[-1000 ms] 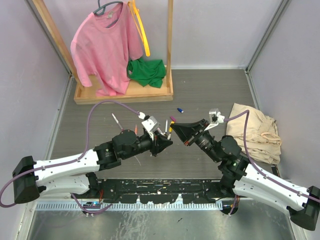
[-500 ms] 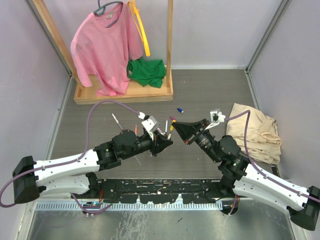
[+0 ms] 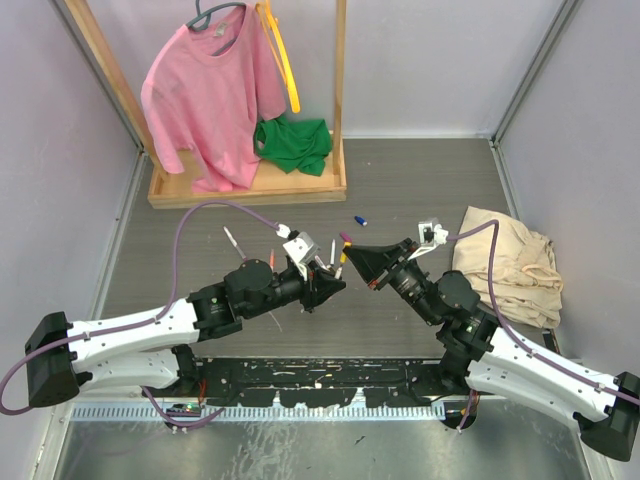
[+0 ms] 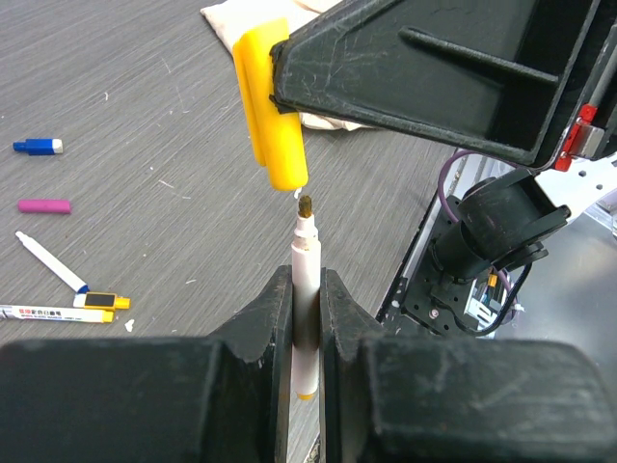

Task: Insert the pens into the pen caps
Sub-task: Insert the pen cap onto the pen.

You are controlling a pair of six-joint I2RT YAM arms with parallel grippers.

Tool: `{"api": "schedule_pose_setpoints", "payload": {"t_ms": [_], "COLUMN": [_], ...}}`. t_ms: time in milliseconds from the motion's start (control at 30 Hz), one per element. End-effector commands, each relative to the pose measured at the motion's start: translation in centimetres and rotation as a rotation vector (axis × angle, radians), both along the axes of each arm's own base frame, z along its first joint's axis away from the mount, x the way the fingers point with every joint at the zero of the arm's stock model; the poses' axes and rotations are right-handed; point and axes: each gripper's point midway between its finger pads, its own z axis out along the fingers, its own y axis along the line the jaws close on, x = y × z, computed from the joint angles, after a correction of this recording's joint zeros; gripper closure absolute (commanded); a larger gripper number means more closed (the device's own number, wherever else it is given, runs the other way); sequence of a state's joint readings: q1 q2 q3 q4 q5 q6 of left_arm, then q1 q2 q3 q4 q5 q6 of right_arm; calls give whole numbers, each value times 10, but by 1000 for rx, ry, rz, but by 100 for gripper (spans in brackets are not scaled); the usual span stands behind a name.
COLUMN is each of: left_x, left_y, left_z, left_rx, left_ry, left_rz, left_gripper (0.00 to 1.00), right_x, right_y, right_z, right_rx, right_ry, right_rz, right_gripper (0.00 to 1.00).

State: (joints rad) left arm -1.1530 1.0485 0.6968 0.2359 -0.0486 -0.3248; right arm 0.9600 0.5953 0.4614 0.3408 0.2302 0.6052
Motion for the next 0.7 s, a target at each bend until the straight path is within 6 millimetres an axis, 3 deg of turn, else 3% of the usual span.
{"api": "schedule_pose_setpoints", "payload": {"t_ms": [0,667], "left_x": [2,4], "left_y": [0,1], "left_z": [29,29], "left_rx": [-93,-98], "left_ry": [-49,-45], "left_rz": [12,25], "left_gripper": [100,100], "right_x": [-2,-15], "right_y": [-2,13], "right_z": [14,-16], "right_rx": [48,46], "right_ry": [-13,62], "right_rz": [5,111], "right_gripper": [100,100]}}
